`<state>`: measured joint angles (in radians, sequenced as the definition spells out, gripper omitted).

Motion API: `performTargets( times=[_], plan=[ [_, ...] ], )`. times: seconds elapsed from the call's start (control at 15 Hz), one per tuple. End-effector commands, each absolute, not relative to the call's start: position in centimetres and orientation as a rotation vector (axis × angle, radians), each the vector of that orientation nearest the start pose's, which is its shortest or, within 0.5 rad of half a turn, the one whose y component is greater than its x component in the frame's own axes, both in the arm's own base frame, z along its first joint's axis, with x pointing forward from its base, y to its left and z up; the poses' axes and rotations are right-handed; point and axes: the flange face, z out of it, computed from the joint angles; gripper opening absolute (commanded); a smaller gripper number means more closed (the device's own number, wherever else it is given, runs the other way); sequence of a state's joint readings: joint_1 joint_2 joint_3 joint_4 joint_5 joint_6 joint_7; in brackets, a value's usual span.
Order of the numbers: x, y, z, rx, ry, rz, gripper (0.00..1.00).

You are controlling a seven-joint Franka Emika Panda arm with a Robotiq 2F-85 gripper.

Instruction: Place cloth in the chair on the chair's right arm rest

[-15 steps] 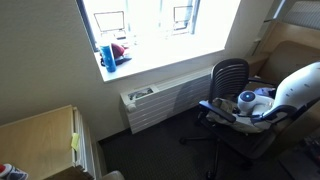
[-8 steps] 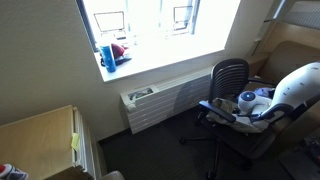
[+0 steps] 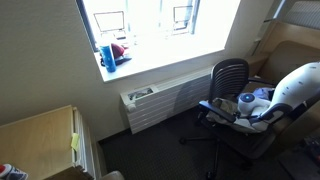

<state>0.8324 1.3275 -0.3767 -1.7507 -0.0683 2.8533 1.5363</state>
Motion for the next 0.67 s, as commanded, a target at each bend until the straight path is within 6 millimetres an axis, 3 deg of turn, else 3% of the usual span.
performTargets(
  times=[0.0, 0.6],
  plan=[
    [49.1, 21.0, -13.9, -3.218, 1.343, -0.421, 0.61],
    [50.1, 21.0, -13.6, -3.267, 1.354, -0.423, 0.01]
  ],
)
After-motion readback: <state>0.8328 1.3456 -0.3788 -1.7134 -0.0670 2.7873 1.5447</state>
